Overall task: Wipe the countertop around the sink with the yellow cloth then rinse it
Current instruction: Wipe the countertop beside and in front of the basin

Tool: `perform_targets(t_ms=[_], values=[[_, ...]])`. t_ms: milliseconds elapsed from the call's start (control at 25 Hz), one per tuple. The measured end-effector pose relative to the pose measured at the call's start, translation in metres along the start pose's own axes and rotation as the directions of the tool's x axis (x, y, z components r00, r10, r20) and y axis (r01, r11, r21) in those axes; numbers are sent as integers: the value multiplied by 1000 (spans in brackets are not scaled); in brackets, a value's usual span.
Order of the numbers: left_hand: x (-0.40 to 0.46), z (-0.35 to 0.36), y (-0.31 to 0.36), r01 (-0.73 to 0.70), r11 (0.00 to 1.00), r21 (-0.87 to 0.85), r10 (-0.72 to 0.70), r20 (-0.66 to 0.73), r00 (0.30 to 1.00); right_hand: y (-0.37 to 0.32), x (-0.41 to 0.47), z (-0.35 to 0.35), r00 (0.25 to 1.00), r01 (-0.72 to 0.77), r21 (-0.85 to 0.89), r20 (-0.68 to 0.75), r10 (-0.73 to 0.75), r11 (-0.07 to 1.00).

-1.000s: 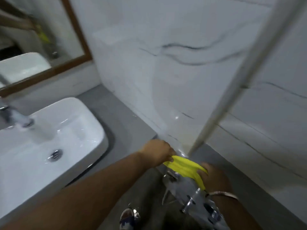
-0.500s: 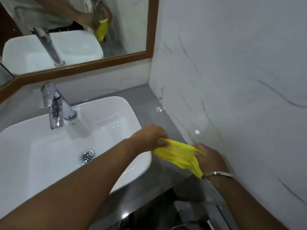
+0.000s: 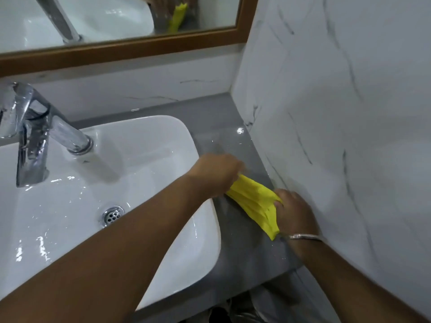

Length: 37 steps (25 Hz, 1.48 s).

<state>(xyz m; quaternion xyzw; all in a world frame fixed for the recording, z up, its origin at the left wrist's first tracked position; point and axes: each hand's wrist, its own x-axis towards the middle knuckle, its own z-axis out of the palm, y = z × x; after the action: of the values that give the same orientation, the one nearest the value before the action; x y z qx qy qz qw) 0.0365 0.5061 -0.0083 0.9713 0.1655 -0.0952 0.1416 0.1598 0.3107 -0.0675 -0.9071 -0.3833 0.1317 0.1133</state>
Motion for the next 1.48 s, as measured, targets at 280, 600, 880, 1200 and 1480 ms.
perform_targets(t_ms=[280, 600, 880, 1200, 1480], values=[[-104, 23, -3, 2, 985, -170, -17, -88, 996, -18, 33, 56, 950, 311, -178, 61, -305, 934], [-103, 59, 3, 3, 990, -142, -20, -119, 993, -22, 107, 87, 946, 324, -354, 129, -297, 877], [-100, 60, 2, -25, 992, -126, 9, -123, 992, -75, 146, 114, 841, 541, -280, 165, -516, 793], [-101, 65, 0, -38, 989, -141, 13, -175, 984, -19, 50, 107, 795, 598, -137, 226, -563, 790], [-97, 69, 2, -13, 988, -151, -18, -203, 979, -118, 241, 112, 920, 392, -259, 102, -379, 883]])
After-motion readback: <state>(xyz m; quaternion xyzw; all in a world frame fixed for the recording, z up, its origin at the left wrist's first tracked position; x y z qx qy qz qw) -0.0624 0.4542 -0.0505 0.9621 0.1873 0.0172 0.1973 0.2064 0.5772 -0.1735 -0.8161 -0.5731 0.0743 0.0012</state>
